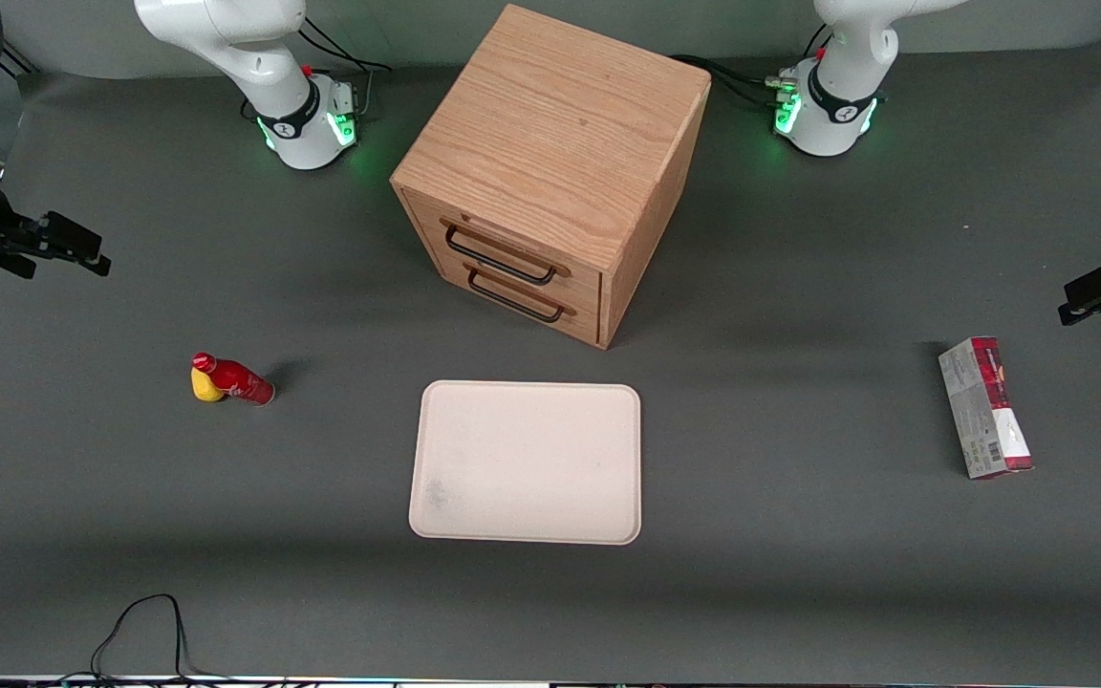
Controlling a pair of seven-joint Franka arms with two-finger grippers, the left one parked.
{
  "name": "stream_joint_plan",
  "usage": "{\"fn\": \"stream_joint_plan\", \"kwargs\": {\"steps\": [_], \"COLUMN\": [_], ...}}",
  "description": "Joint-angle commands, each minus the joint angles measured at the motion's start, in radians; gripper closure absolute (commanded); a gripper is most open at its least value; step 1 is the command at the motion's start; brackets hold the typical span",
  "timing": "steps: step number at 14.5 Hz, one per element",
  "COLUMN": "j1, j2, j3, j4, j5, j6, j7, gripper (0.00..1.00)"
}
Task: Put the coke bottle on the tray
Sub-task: 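Move the open right gripper down over the red Coca-Cola bottle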
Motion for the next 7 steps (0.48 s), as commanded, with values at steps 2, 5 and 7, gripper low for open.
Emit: {"fn": "stream_joint_plan", "kwargs": {"steps": [2,5,7], "j1": [0.008,0.009,0.014], "j2": [0.048,0.075,0.098], "j3": [-0.002,0.002,0.002], "j4": [-0.019,-0.079,-0.119], "j5": [0.003,0.003,0.003], "j6": [0.054,0.146,0.197], "j7": [-0.010,-0.002,-0.001], "gripper": [0.00,0.00,0.00]}}
